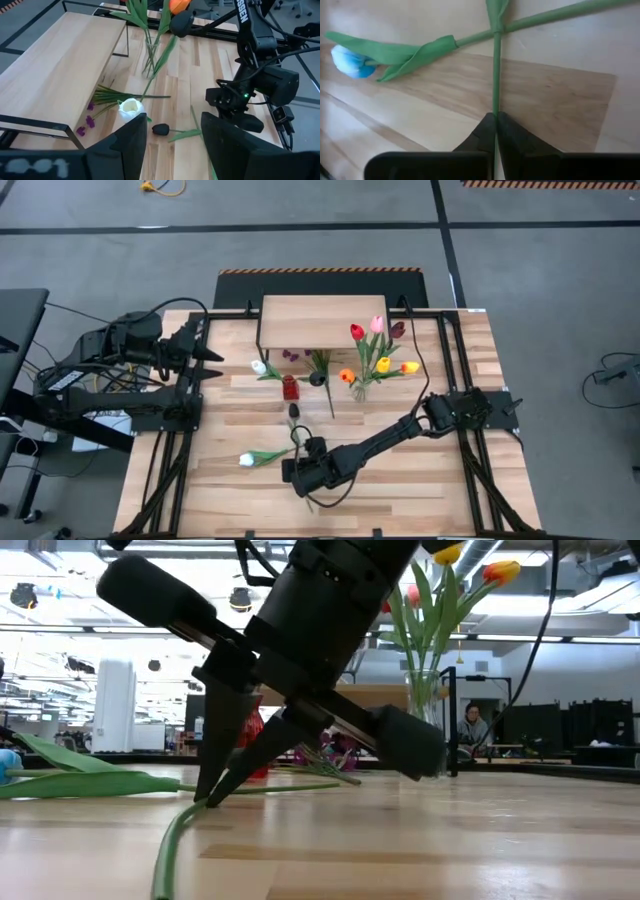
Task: Pick and place flowers into a vace then onto a shelf
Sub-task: Put the black tulip into the red vase
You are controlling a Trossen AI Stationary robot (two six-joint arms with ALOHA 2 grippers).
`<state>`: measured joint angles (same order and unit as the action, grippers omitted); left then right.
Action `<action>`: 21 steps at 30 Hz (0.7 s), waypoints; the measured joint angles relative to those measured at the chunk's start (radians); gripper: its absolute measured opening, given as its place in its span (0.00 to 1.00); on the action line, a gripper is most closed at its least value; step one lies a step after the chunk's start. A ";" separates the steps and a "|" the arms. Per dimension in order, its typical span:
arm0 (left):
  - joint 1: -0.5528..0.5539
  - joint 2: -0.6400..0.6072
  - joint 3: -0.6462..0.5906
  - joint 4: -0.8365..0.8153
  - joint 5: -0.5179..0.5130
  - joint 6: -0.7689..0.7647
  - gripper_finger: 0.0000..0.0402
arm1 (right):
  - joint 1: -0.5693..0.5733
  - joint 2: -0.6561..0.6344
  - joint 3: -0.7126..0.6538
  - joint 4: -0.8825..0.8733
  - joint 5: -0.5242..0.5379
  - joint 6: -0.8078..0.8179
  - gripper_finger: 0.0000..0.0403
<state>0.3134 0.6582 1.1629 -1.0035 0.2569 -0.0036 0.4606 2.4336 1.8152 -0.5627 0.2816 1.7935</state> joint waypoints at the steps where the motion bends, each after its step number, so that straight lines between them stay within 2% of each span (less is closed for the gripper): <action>1: 0.000 0.000 0.000 -0.002 0.000 0.000 0.44 | 0.001 0.004 0.019 -0.017 0.000 -0.021 0.01; 6: 0.000 0.000 0.000 -0.002 0.039 -0.006 0.44 | 0.014 0.025 0.154 -0.130 0.017 -0.238 0.00; 13: 0.000 0.000 0.000 -0.001 0.062 -0.006 0.44 | 0.055 0.029 0.386 -0.250 -0.039 -0.548 0.00; 18: 0.000 0.000 0.000 0.000 0.079 -0.006 0.44 | 0.069 0.029 0.536 -0.298 0.013 -0.721 0.00; 21: 0.000 0.000 0.000 0.008 0.081 -0.006 0.44 | 0.085 -0.033 0.513 -0.278 0.102 -0.770 0.00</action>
<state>0.3138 0.6582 1.1629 -0.9951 0.3379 -0.0093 0.5454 2.4002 2.3280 -0.8404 0.3840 1.0231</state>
